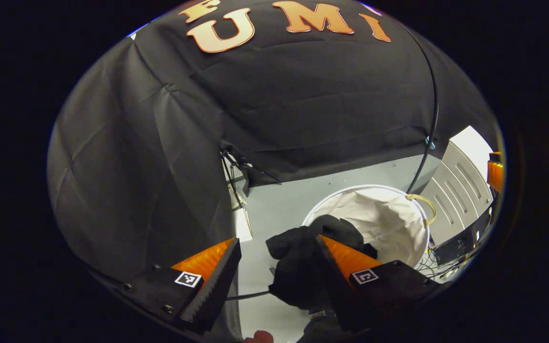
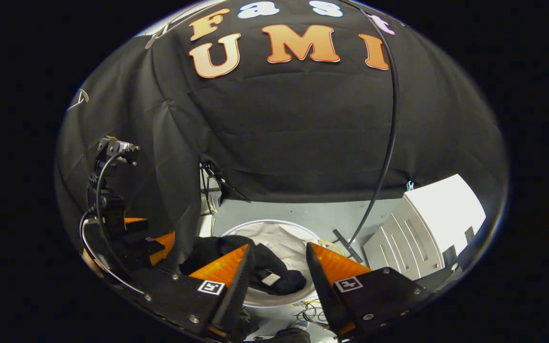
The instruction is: Grasp the clothes on the hanger with both hands and then place them into the laundry hamper below.
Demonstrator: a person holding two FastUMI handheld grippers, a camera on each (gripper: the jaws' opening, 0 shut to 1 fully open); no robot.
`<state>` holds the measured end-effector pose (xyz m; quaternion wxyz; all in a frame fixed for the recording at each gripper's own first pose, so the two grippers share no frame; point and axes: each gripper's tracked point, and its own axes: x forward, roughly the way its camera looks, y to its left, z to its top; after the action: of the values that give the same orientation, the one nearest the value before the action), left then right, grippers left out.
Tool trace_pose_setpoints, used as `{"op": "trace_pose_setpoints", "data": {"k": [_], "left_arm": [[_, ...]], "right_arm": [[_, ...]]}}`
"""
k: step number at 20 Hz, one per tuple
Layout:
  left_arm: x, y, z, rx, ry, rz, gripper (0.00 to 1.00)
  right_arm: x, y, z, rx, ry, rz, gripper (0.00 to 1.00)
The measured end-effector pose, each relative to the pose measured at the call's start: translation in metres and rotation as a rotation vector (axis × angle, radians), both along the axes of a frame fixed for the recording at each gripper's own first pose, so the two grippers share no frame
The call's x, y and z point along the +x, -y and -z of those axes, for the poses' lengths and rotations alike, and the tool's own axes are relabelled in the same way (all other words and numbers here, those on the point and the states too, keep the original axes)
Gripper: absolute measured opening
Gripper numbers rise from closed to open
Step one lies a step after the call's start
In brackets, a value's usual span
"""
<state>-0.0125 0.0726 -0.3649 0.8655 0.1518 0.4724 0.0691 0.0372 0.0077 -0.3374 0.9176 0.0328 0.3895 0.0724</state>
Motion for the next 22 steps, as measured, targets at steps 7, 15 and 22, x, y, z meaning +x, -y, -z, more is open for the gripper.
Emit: {"op": "trace_pose_setpoints", "data": {"k": [7,15,22], "left_arm": [[0.010,-0.002,-0.012,-0.047,0.031,-0.023,0.99],[0.040,0.013,-0.073,-0.100,0.197,-0.016,0.99],[0.068,0.035,-0.155,-0.142,0.373,0.008,0.99]], "right_arm": [[0.000,-0.003,0.001,0.009,-0.008,0.003,0.82],[0.013,-0.004,-0.040,0.038,0.077,0.025,0.91],[0.036,0.002,-0.122,0.070,0.240,0.057,0.91]]}}
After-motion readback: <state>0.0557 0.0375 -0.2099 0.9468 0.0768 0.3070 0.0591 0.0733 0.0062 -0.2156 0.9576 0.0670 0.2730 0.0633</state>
